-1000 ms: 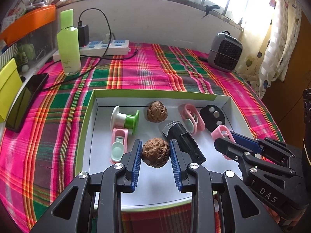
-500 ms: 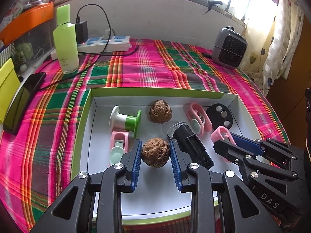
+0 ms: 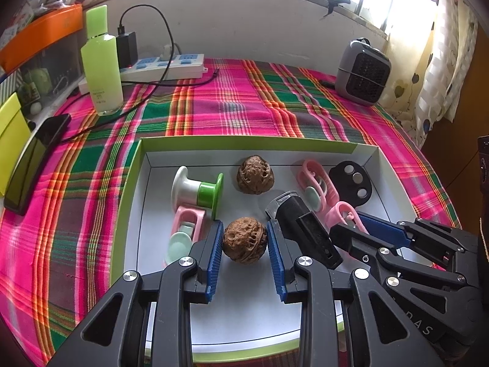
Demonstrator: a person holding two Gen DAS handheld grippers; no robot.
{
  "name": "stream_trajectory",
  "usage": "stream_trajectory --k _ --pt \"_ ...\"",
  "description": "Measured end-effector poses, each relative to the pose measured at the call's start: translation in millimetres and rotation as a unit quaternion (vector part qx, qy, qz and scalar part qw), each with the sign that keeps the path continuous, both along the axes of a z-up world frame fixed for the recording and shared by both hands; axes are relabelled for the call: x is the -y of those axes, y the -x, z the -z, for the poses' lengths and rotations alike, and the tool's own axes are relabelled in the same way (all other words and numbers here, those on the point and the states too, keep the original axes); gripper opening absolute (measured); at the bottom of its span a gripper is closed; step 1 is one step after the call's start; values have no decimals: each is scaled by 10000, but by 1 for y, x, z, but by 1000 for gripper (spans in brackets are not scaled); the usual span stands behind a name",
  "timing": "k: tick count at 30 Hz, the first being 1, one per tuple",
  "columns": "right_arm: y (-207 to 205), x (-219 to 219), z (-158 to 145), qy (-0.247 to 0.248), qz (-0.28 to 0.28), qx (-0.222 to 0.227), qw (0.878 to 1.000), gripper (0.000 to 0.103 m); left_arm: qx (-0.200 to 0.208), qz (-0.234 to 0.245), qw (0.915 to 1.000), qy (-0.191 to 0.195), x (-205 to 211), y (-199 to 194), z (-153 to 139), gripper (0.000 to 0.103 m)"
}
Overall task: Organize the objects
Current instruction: 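Lower the pink-and-white clip and walnut with both tools into the box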
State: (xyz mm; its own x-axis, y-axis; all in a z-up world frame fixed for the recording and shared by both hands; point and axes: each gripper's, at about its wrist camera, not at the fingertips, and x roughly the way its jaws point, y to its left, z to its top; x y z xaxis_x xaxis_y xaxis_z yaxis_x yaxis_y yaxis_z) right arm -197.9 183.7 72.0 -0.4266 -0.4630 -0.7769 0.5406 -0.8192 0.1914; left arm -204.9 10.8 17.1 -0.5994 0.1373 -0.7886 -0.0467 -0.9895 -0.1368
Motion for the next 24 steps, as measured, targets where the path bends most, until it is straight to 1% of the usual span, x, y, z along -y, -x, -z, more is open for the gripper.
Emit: stream_trajectory --k 24 --pt "3 3 1 -26 -22 -68 10000 25 -7 -36 10000 -17 0 3 1 27"
